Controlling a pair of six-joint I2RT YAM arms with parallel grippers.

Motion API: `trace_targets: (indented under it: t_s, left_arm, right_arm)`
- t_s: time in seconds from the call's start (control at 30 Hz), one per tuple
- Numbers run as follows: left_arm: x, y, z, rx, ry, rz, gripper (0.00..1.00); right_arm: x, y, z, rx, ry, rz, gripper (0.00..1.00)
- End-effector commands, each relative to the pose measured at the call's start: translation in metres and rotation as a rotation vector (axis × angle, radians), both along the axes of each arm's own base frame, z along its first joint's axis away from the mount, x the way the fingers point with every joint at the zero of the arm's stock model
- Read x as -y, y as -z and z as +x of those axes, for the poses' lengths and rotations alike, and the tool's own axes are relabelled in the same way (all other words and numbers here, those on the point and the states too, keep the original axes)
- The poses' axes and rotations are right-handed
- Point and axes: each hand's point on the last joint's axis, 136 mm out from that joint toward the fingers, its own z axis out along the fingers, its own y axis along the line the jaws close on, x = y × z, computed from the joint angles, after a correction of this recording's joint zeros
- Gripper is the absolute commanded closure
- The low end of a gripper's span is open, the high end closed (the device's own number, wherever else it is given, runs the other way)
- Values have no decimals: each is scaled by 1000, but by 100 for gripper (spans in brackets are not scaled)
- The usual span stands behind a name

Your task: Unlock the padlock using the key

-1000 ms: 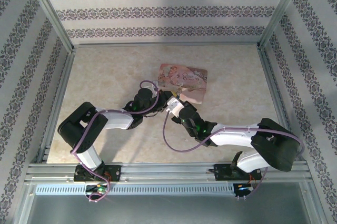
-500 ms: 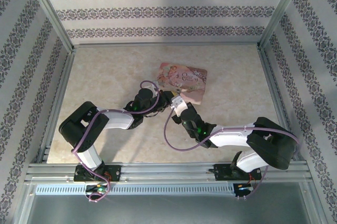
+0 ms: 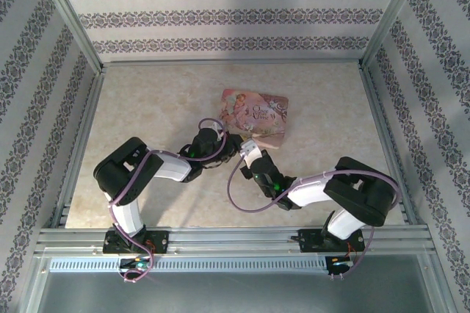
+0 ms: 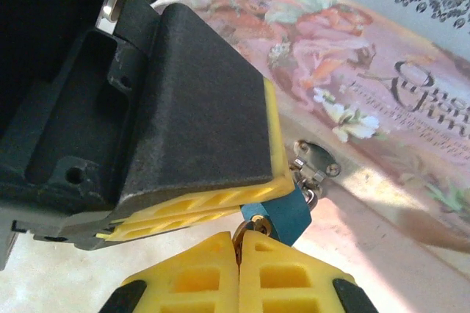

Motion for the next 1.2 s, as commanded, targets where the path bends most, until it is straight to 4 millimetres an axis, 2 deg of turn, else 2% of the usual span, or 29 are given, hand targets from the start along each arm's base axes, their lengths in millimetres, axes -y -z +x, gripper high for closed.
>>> trace_targets:
  t_s: [0.0,0.27,0.43,0.47,0.53,0.77,0.87,0.97,1.0,1.17]
  left_arm:
    - [14,-14,-7,57,47,-53,91]
    - [12,1,-8,37,48,-24,92]
    - [9,8,-10,35,52,12,92]
    - [9,8,-11,39,56,19,92]
    - [7,11,-13,42,64,42,92]
    - [1,19,-18,45,78,107,92]
    - [-1,24,-20,37,81,121,92]
    - [-1,29,-21,26,83,138,93]
    - [-2,30,-21,22,85,144,93]
    - [-1,36,-23,9,94,182,93]
  right_arm:
    - [5,10,-1,-16,27,43,100]
    - [4,22,-4,-36,14,43,100]
    - [4,11,-5,-27,9,67,73]
    - [11,18,-11,-43,6,49,70]
    - [13,13,-15,-44,-4,57,63]
    - [23,-12,-25,-70,-30,57,47]
    - [33,-27,-24,-111,-24,123,44]
    - [48,-38,-20,-187,4,222,41]
    - [50,-52,-15,-198,7,267,41]
    - [74,-78,3,-333,69,385,38]
